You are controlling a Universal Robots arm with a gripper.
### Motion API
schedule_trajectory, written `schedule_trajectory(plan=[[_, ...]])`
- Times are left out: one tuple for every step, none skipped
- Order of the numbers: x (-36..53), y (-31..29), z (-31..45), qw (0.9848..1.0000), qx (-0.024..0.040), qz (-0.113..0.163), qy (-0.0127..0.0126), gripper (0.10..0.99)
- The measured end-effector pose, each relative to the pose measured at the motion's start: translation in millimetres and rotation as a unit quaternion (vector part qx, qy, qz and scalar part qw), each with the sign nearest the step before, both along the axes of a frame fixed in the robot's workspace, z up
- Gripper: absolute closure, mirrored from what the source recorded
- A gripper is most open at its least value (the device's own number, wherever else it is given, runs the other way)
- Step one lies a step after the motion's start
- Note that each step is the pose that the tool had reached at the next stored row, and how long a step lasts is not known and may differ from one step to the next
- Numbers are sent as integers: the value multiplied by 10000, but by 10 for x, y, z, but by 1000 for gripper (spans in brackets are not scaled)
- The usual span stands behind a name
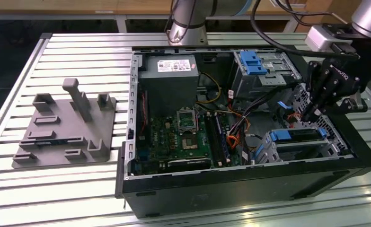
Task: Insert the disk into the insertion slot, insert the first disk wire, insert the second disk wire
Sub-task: 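Insert the first disk wire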
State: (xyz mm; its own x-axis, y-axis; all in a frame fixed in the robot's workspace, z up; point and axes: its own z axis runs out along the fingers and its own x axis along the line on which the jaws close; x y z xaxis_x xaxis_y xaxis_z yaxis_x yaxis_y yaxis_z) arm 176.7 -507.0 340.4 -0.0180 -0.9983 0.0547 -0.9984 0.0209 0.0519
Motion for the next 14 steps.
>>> schedule_trajectory(plan=[[-1,-14,-1,10000,79,0,0,918],[-2,-35,0,9999,127,0,0,918],[-2,-55,0,9999,141,0,1,918],[-2,-71,0,9999,149,1,0,918],[-2,-77,0,9999,153,1,0,918],[-2,-78,0,9999,153,1,0,918],[-2,-78,0,9999,153,0,0,918],[-3,-78,0,9999,153,0,0,918],[-3,-78,0,9999,153,0,0,918],[-3,-79,1,9999,152,0,0,918],[-3,-79,0,9999,153,0,0,918],[-2,-80,0,9999,153,0,0,918],[-2,-83,0,9999,153,0,0,918],[-2,-87,0,9999,153,0,0,918]])
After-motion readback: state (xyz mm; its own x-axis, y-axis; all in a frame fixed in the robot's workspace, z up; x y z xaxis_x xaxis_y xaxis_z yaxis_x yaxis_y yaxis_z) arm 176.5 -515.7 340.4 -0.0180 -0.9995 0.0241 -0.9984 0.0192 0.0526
